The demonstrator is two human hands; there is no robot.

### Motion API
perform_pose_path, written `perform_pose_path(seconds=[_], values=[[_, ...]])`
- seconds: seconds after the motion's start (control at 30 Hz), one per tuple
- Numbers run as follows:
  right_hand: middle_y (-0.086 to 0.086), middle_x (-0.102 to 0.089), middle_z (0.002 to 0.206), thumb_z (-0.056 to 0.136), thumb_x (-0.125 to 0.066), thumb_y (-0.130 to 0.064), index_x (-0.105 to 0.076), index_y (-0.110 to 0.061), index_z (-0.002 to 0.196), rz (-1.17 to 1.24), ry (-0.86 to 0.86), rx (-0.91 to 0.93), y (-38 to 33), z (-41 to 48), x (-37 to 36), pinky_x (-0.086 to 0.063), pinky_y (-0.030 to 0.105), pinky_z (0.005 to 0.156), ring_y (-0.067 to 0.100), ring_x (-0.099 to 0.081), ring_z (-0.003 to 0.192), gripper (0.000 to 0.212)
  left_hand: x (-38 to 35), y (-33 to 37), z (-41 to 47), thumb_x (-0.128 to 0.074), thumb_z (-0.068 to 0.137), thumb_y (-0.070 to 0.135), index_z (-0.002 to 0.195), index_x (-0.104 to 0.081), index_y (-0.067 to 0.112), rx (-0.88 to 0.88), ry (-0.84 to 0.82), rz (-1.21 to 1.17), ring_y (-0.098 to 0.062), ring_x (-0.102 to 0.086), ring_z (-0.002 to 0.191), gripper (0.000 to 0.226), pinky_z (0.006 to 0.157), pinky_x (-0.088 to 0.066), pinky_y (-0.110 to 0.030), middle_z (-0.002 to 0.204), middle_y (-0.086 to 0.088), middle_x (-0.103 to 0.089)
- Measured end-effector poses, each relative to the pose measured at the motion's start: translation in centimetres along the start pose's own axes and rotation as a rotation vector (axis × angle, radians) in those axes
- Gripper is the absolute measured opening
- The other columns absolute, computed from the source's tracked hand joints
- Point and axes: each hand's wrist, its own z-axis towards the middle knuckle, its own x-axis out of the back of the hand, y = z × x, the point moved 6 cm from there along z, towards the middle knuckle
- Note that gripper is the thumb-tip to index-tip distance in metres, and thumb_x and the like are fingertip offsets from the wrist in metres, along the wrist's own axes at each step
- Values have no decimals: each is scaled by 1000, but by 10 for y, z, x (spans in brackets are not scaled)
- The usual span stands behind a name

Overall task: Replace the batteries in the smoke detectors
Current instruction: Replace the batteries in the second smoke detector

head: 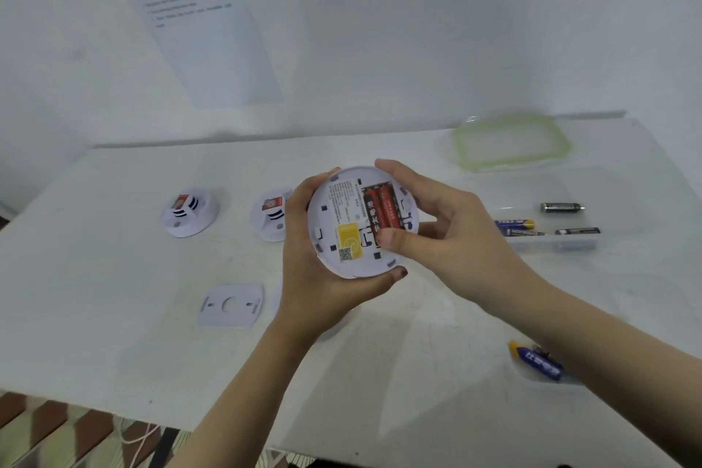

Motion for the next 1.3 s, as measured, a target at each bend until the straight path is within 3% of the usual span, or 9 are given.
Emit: perform_pose_path(seconds=[0.3,0.5,0.6,0.67,0.77,0.87,1.0,1.1,1.3], values=[[-9,-63,115,83,-64,1,-48,-40,124,-30,-46,-16,7,20,-87,-57,29,78,8,-67,93,60,84,-27,-14,-85,44,40,134,-34,31,134,5,117,4,-51,121,103,93,-47,-14,127,35,-47],[-15,-46,139,78,-49,-23,-31,-38,142,-39,-282,-142,33,25,-149,-37,30,106,-1,-44,125,69,143,-51,-39,-84,46,42,129,-39,33,168,6,188,7,-51,117,95,88,-44,-7,126,34,-50],[-15,-41,144,89,-45,-20,-29,-35,144,-244,-304,-214,51,24,-167,-24,24,110,-9,-35,125,59,172,-68,-57,-82,46,42,126,-37,38,215,17,199,11,-51,115,92,86,-42,-3,123,36,-49],[-8,-42,144,93,-39,-24,-39,-26,141,-615,-306,-111,60,21,-177,-14,19,110,4,-35,130,47,192,-81,-67,-80,46,41,126,-36,39,240,30,208,12,-50,114,91,84,-42,-2,121,37,-48],[8,-57,131,79,-45,-38,-64,-16,118,-1226,-336,137,70,14,-206,-8,44,112,28,-50,124,48,220,-101,-81,-79,46,39,127,-34,37,269,19,209,12,-48,115,92,85,-42,-3,122,39,-45],[20,-61,123,67,-55,-52,-70,-6,104,-1470,-357,156,86,17,-222,-9,65,104,38,-55,118,61,234,-113,-86,-80,46,37,129,-33,36,286,2,182,8,-48,119,95,88,-42,-5,125,36,-43],[9,-70,101,68,-66,-55,-70,-13,91,-1546,-324,71,85,25,-228,12,61,107,30,-61,109,49,244,-124,-84,-81,47,34,129,-35,32,282,-36,138,7,-49,118,95,89,-43,-6,123,36,-45],[-7,-60,75,76,-49,-51,-62,-20,91,-1496,-283,67,80,30,-225,31,52,103,15,-59,87,37,249,-129,-84,-82,47,32,128,-36,30,286,-51,105,7,-50,116,94,87,-44,-5,121,37,-46],[-9,-51,51,70,-41,-62,-58,-18,63,-1416,-57,162,67,39,-216,15,45,114,12,-55,62,47,263,-141,-84,-82,45,34,126,-37,31,317,-36,70,11,-51,112,92,84,-44,-4,117,39,-48]])
